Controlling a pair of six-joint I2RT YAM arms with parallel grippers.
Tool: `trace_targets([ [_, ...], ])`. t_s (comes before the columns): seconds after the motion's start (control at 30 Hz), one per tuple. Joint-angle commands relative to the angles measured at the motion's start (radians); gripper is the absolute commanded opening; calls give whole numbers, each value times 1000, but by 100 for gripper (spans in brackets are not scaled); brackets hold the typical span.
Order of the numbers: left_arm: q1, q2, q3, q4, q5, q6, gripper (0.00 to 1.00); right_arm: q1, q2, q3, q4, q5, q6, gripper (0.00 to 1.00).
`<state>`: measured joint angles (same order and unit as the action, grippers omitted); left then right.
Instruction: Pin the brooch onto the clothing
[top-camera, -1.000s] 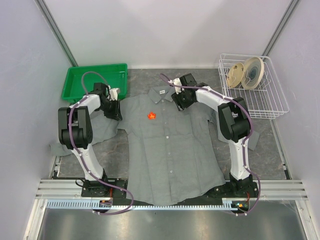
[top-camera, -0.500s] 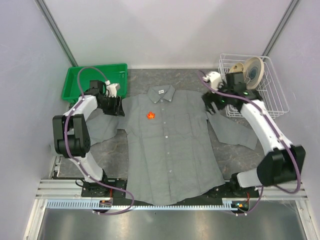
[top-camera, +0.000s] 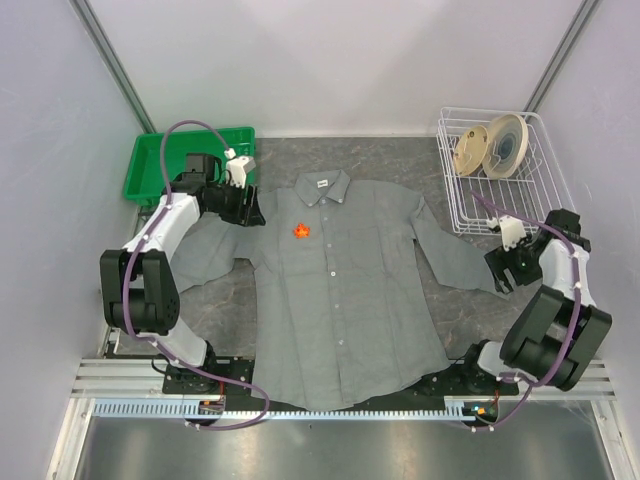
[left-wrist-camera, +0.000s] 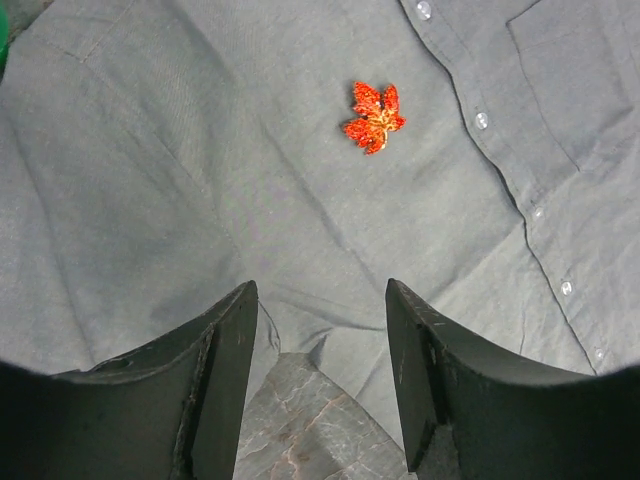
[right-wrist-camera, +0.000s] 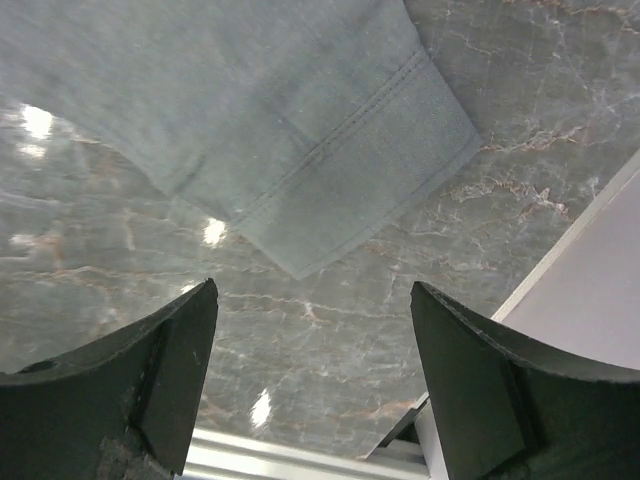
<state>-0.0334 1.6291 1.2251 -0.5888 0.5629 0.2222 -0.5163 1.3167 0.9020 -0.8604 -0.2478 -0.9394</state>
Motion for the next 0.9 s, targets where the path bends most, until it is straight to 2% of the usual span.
trace_targets([
  [0.0,-2,-49,10,10,43,32,61,-30,74,-47,185,-38,-116,86],
  [0.17,-5,-75,-9,1,34,31,61,-30,157,-72,320,-54,-113,85],
  [0.27,-7,-97,-24,-3,25,34,61,-30,220,-71,346,-51,-119,84],
  [0.33,-7,-109,-29,-8,12,35,61,-24,269,-83,345,-45,-142,78],
  [0.43,-7,-110,-24,-6,9,31,61,-19,286,-91,330,-36,-166,57],
  [0.47,-7,-103,-22,-6,9,29,61,-14,286,-84,293,-45,-168,39],
  [0.53,-7,-98,-13,-6,9,26,61,-11,264,-52,252,-65,-167,19],
  [0.57,-7,-94,-10,-6,11,25,61,-7,248,-37,200,-77,-167,1],
  [0.7,-7,-80,2,3,17,16,61,10,126,70,58,-192,-157,0],
  [0.87,-11,-64,-1,27,28,-15,61,36,-3,308,-84,-321,-78,0],
])
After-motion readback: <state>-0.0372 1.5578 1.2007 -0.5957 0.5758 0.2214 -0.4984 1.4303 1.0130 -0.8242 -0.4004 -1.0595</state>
